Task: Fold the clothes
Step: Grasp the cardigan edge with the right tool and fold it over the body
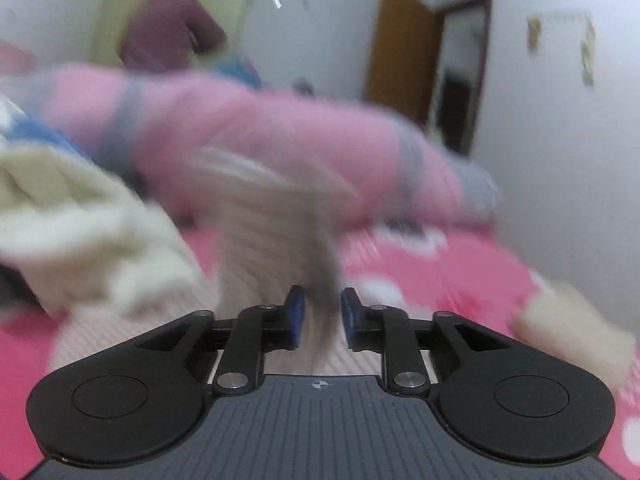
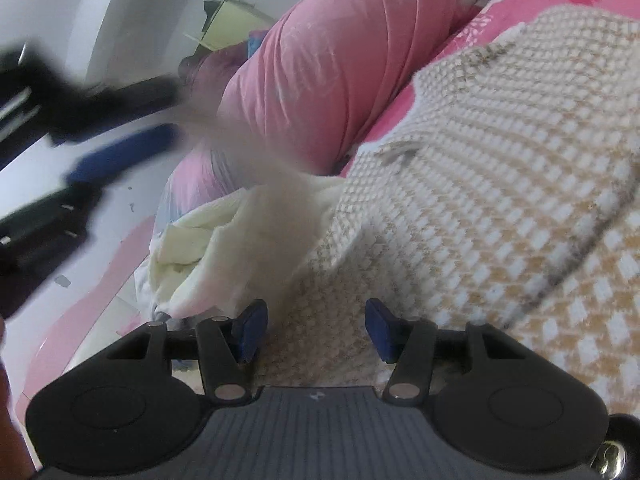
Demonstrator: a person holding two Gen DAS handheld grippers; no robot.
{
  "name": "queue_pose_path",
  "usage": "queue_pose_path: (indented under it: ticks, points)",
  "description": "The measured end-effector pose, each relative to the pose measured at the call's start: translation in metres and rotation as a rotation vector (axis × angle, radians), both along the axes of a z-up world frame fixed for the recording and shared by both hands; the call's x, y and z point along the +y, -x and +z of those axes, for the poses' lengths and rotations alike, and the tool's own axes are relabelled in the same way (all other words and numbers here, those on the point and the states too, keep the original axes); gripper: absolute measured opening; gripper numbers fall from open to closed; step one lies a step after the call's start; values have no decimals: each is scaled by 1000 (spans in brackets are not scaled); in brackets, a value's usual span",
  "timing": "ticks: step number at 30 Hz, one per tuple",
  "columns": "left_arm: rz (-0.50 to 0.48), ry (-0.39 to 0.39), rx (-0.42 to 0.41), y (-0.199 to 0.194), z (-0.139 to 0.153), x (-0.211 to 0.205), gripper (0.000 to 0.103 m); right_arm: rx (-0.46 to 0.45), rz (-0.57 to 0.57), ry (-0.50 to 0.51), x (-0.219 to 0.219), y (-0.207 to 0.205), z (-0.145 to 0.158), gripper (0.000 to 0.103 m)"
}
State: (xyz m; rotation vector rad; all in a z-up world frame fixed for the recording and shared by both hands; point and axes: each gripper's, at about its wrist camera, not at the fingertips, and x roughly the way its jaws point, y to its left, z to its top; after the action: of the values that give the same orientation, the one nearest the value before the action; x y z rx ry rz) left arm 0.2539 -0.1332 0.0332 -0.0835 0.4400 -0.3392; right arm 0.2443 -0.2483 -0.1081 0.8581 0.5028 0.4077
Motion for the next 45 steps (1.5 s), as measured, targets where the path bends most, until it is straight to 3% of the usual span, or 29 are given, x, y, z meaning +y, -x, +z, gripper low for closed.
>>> queue_pose_path:
  ticks: [5,9,13,17,20,23,28,32,35,36,37,39,42,44,45]
  points:
    - [-2,27,-13,10,0,26,52,0,-1,30,3,1,3,56]
    - [86,75,-36,30,1,85,61,1,0,26,2,1,3,56]
    - [219,84,0,46,-20,147,62,-3,4,-8,-2,2,1,57]
    - [337,105,76,56,-53,194,62,-12,8,-166,-18,4,-9,59]
    - [320,148,121,57,-70,206,62,-6,0,-311,-32,5,-19,59]
    - [242,116,122,54,-79,201,62,37,-35,-336,-37,3,-16,59]
    - [129,9,83,52,-89,180,62,96,-155,-164,-38,-1,13,59]
    - [167,-40,98,42,-101,176,62,167,-226,-5,-44,-19,24,55]
    - [209,-18,143,32,-113,181,62,218,-277,112,-49,-33,33,39]
    - [211,-3,155,31,-115,183,62,228,-281,137,-52,-38,35,24]
    - [210,15,165,30,-118,187,62,226,-274,151,-55,-41,38,18]
    - [210,35,168,31,-119,190,62,161,-256,171,-59,-41,56,15]
    - [219,8,158,33,-120,187,62,-33,-247,280,-61,-22,96,14]
    - [223,-9,157,33,-120,184,63,-97,-260,363,-64,-14,108,14]
    - [225,-17,157,33,-120,183,63,-83,-265,389,-69,-13,102,14]
